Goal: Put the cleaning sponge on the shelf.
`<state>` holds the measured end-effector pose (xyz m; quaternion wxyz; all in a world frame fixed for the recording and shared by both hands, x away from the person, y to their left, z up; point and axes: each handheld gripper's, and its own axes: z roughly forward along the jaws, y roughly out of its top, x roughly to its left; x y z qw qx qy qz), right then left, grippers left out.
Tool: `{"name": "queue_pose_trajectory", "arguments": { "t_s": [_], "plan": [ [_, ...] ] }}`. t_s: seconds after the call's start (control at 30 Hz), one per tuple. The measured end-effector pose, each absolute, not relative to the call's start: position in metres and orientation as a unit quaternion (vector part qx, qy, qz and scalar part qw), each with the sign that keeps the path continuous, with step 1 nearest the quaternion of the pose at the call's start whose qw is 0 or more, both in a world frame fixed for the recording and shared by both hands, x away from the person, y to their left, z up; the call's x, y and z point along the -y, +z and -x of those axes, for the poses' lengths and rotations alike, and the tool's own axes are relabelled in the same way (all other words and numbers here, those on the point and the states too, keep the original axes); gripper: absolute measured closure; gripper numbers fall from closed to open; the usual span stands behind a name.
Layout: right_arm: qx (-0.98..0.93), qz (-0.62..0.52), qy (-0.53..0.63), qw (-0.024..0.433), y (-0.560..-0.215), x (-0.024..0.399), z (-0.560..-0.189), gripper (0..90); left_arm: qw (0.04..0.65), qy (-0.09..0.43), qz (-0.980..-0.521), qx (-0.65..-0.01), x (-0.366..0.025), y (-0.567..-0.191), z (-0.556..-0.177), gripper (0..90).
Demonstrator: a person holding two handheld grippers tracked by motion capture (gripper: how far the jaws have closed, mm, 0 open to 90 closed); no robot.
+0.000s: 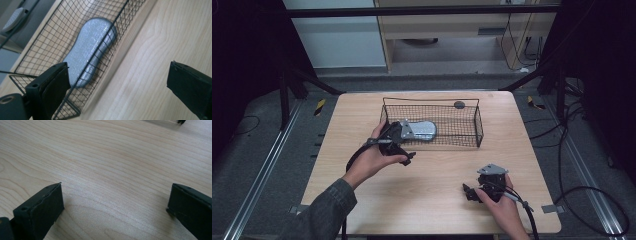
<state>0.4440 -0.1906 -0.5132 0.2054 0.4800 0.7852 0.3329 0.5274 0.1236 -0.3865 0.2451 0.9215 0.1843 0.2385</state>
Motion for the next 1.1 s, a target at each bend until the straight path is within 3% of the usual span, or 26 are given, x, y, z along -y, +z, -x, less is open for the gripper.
{"name": "queue_pose_trajectory", "arguments": {
  "t_s": [0.57,1.1],
  "plan": [
    [-0.785,-0.481,0.333,0.205,-0.513,0.191,-0.444,0.4,0.256,0.217,-0.912,-0.235,-0.157,-0.416,-0.499,5.5],
    [-0.786,-0.478,0.333,0.207,-0.513,0.191,-0.444,0.4,0.266,0.189,-0.89,-0.319,-0.207,-0.471,-0.487,5.0]
  ]
}}
